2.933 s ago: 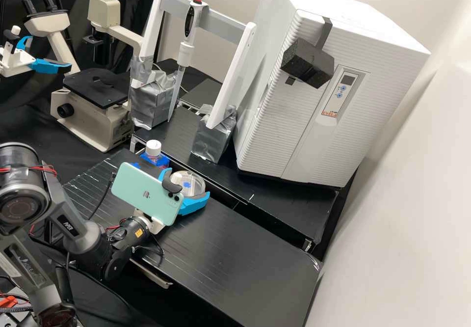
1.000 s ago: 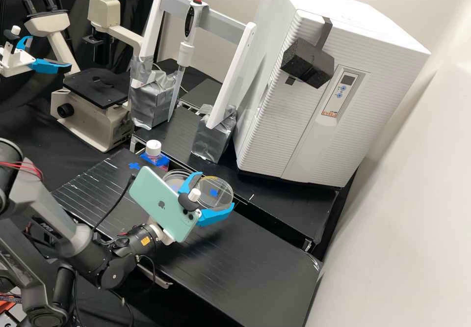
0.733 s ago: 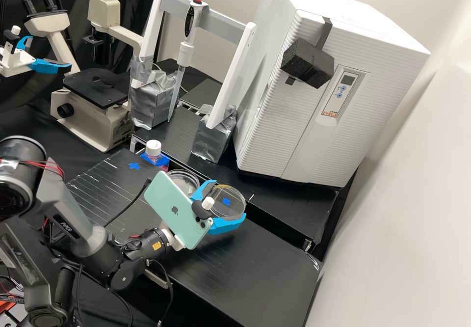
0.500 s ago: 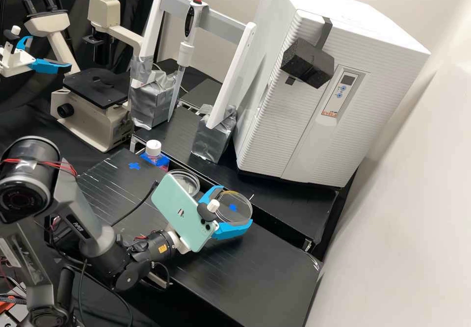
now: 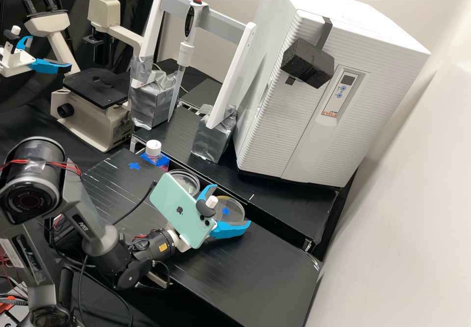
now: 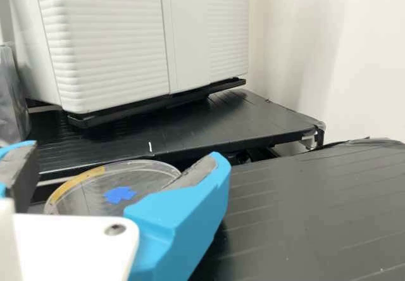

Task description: Open the lid

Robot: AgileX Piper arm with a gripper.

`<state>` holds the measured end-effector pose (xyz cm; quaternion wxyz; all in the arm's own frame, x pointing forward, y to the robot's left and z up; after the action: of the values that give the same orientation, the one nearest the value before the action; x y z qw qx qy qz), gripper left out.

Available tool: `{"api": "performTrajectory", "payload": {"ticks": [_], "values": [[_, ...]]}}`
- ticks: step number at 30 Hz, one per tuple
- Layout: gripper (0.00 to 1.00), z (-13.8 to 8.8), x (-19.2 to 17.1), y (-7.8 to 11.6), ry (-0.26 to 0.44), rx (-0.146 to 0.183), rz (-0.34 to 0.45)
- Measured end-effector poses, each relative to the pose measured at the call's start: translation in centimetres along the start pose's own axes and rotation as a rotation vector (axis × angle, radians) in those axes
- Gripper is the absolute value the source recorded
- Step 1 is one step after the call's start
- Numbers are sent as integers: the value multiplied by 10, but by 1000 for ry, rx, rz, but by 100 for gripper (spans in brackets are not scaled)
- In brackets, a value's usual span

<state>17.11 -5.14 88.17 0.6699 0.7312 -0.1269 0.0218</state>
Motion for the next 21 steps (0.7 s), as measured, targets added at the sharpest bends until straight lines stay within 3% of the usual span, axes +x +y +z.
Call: {"api": "performTrajectory", "payload": {"ticks": [8, 14, 21], "values": [[100, -3, -1, 1, 14, -8, 5], [100, -19, -11, 9, 74, 4, 56], [100, -55, -34, 12, 240, 25, 99]]}}
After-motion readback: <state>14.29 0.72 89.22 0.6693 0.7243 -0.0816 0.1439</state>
